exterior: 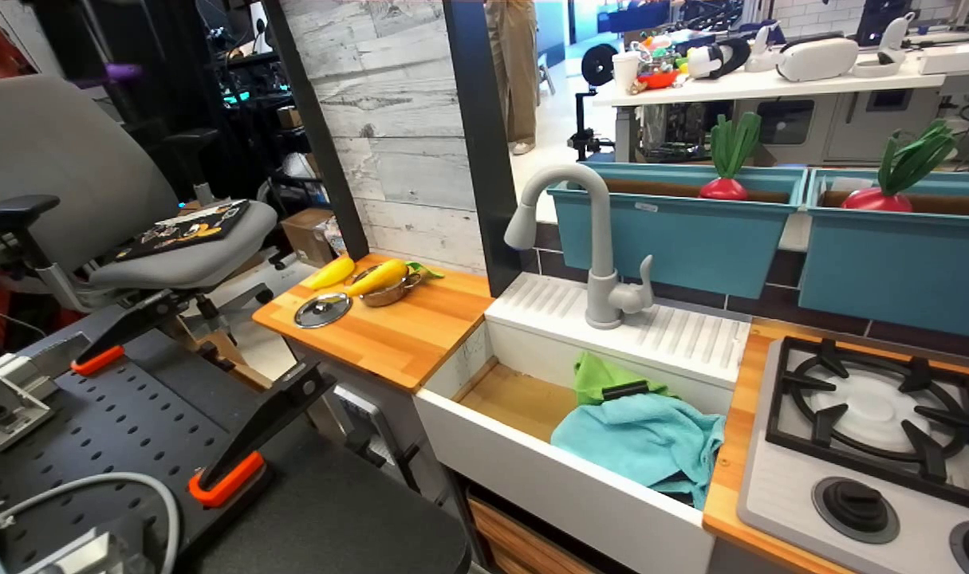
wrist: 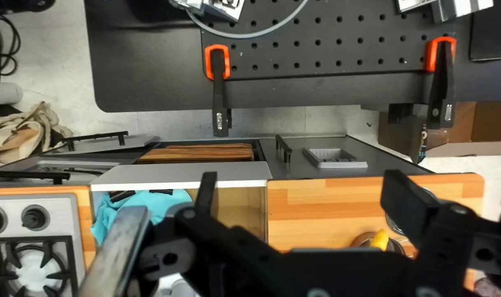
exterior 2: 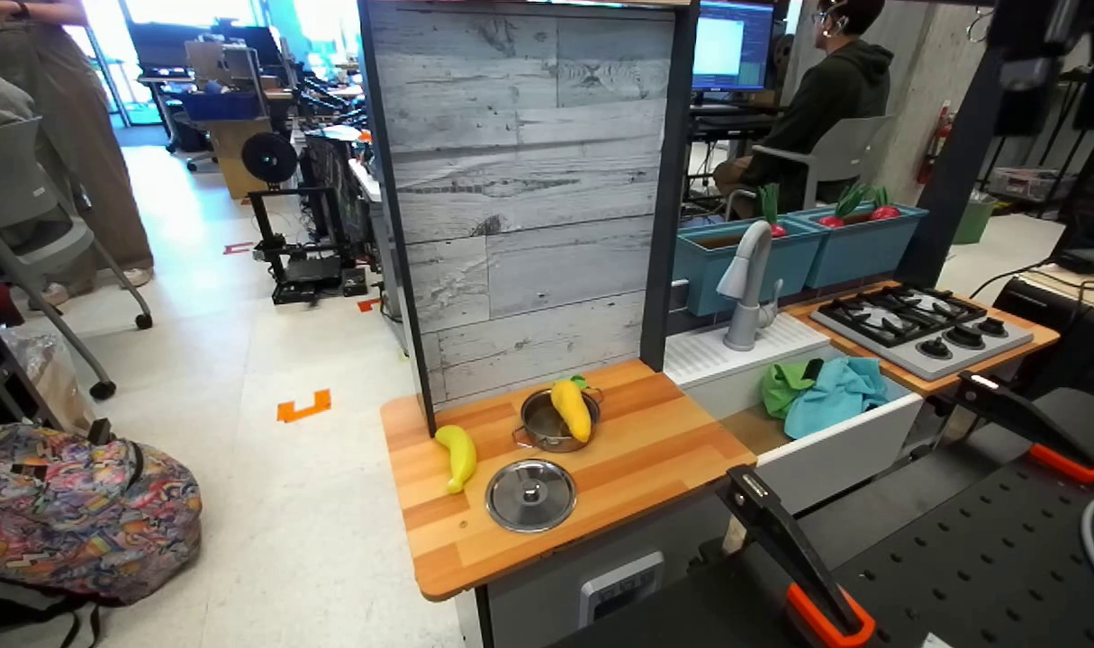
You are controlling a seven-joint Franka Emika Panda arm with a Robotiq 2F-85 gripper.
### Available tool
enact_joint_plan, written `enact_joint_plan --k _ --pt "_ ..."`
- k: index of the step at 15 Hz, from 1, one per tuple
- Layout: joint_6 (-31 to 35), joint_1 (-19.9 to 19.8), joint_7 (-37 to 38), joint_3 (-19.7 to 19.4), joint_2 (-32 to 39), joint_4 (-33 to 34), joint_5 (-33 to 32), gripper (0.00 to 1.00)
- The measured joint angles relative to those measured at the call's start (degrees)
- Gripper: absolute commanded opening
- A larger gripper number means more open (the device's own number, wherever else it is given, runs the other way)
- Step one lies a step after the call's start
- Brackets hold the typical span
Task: Pick up the carrot plush toy and put it on the counter
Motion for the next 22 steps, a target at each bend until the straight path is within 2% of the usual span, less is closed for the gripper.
enact_joint_plan --k 4,9,15,22 --pt "10.22 1.34 0.37 1.5 12.43 1.6 5.44 1.0" --pt "18.71 2.03 1.66 5.1 27.96 8.62 10.9 1.0" --pt "22.48 3.37 7.32 8.5 41.61 19.73 10.97 1.0" --pt "22.52 5.64 10.58 9.74 51.52 29.89 10.85 1.0"
